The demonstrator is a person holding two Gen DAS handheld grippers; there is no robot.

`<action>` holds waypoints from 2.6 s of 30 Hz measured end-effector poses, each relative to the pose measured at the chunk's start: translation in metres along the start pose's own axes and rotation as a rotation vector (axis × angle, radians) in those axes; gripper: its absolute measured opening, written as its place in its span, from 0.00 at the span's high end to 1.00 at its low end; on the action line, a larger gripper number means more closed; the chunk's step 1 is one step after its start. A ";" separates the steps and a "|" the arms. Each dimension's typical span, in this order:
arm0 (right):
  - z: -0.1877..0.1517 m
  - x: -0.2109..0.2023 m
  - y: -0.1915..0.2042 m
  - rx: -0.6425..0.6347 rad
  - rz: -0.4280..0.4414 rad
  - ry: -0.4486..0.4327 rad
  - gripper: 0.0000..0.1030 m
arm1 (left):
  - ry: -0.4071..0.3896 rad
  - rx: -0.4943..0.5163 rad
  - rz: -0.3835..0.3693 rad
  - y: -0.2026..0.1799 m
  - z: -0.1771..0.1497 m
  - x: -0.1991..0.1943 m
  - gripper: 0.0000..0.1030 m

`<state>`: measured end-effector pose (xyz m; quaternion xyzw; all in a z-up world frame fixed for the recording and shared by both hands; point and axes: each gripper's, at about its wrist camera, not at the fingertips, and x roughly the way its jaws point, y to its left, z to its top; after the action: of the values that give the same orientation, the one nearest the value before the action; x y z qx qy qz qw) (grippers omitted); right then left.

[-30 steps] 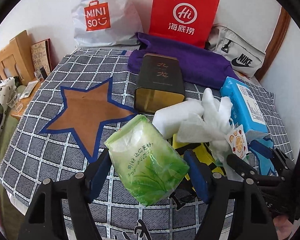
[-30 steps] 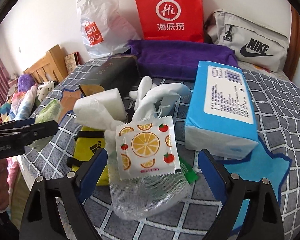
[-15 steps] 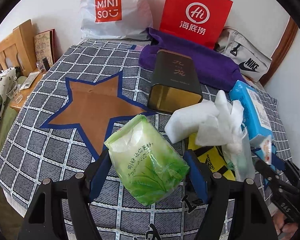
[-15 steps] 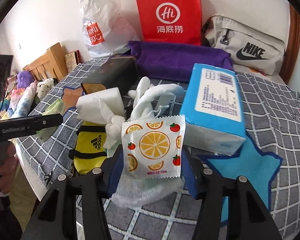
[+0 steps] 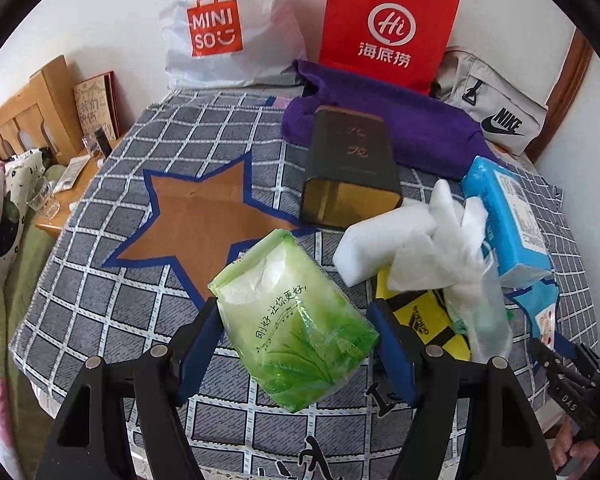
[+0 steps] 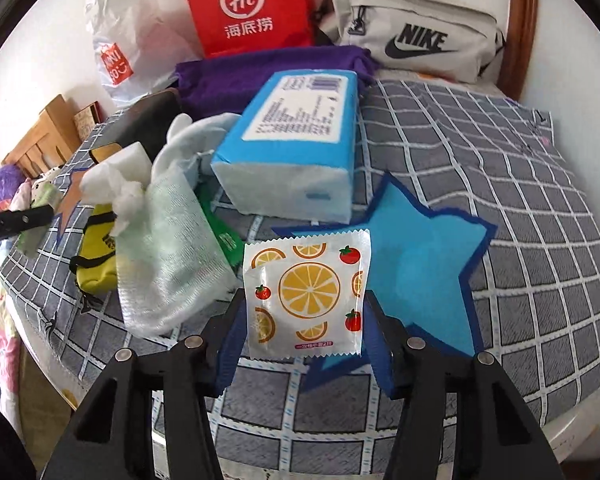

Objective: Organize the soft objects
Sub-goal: 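Carry both packs onto the purple towel while both tools open to release them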

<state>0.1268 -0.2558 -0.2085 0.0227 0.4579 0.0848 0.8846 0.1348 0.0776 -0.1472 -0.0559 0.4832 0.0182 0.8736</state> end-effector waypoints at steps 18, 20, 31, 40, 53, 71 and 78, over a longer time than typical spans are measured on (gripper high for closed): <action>0.058 -0.057 0.011 -0.025 0.055 -0.174 0.48 | -0.078 0.058 -0.019 -0.024 0.039 -0.035 0.30; 0.069 -0.058 0.012 -0.036 0.048 -0.185 0.48 | -0.087 0.058 -0.019 -0.024 0.049 -0.034 0.30; 0.126 -0.046 0.022 -0.074 0.058 -0.220 0.47 | -0.087 0.051 -0.021 -0.032 0.089 -0.013 0.30; 0.170 -0.020 0.027 -0.072 0.079 -0.206 0.47 | -0.072 0.062 -0.028 -0.043 0.125 0.011 0.30; 0.229 0.043 0.015 -0.096 0.062 -0.173 0.47 | -0.040 0.127 -0.010 -0.066 0.179 0.058 0.30; 0.308 0.123 0.008 -0.156 0.055 -0.096 0.46 | 0.027 0.119 -0.094 -0.084 0.255 0.137 0.29; 0.312 0.154 -0.003 -0.120 0.095 -0.042 0.45 | 0.058 0.123 -0.106 -0.097 0.276 0.177 0.29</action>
<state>0.4684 -0.2206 -0.1523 -0.0068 0.4316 0.1533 0.8889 0.4699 0.0096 -0.1437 -0.0280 0.5047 -0.0597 0.8608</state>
